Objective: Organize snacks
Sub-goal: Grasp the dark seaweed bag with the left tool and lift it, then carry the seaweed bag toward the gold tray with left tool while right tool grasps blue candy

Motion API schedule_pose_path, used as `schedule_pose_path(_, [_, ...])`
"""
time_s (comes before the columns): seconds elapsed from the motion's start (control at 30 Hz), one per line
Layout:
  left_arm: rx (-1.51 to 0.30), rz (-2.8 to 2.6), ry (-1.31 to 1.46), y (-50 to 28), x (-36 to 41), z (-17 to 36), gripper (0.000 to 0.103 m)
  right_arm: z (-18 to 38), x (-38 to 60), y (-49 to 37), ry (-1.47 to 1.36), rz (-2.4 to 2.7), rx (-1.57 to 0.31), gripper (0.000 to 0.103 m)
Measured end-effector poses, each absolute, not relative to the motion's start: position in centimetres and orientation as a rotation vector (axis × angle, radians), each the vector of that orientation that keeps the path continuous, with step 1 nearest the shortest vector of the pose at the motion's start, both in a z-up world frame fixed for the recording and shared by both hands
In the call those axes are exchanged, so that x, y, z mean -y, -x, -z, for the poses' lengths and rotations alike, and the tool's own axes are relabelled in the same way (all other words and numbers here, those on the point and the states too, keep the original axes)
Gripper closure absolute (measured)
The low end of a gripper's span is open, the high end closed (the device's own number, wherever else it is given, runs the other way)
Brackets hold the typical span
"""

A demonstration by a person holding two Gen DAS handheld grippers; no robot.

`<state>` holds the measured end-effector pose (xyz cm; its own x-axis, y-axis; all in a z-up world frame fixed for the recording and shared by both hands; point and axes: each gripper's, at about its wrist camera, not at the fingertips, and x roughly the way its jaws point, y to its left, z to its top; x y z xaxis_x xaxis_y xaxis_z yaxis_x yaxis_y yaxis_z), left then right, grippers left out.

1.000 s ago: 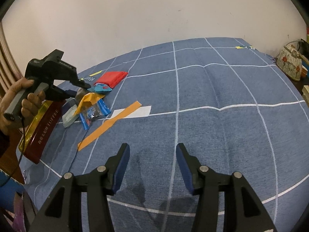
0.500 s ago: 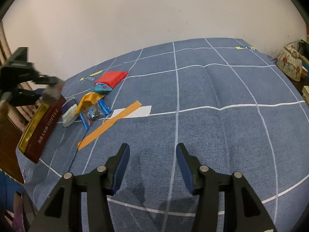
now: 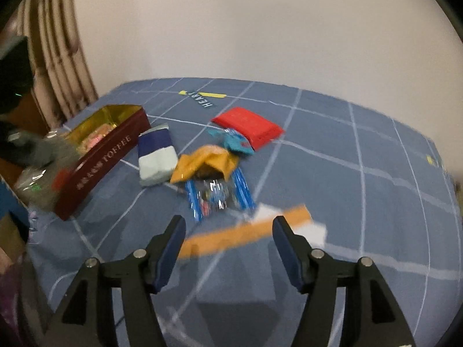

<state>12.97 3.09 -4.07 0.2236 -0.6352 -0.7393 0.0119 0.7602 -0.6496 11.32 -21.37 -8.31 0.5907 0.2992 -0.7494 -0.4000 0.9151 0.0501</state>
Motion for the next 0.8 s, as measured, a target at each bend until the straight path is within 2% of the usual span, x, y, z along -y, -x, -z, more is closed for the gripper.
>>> schedule_pose_path(0.27, [-1.268, 0.483, 0.577, -12.0, -4.1, 3.5, 0.076, 10.8, 19.5, -15.0, 0.152, -0.47, -0.919, 0.041])
schedule_pose_path(0.33, [-1.27, 0.484, 0.573, -12.0, -4.2, 3.5, 0.076, 10.9, 19.4, -15.1, 0.153, -0.457, -0.917, 0.054])
schedule_pose_path(0.37, [-1.269, 0.483, 0.568, -12.0, -4.2, 3.5, 0.076, 10.8, 19.4, -15.0, 0.143, -0.459, -0.917, 0.065])
schedule_pose_path(0.43, [-1.269, 0.482, 0.569, -11.9, -4.2, 3.6, 0.076, 10.5, 19.2, -14.7, 0.162, -0.438, -0.922, 0.068])
schedule_pose_path(0.8, [-1.225, 0.465, 0.583, -10.4, -6.6, 2.2, 0.075, 9.4, 24.7, -9.6, -0.029, -0.209, -0.87, 0.069])
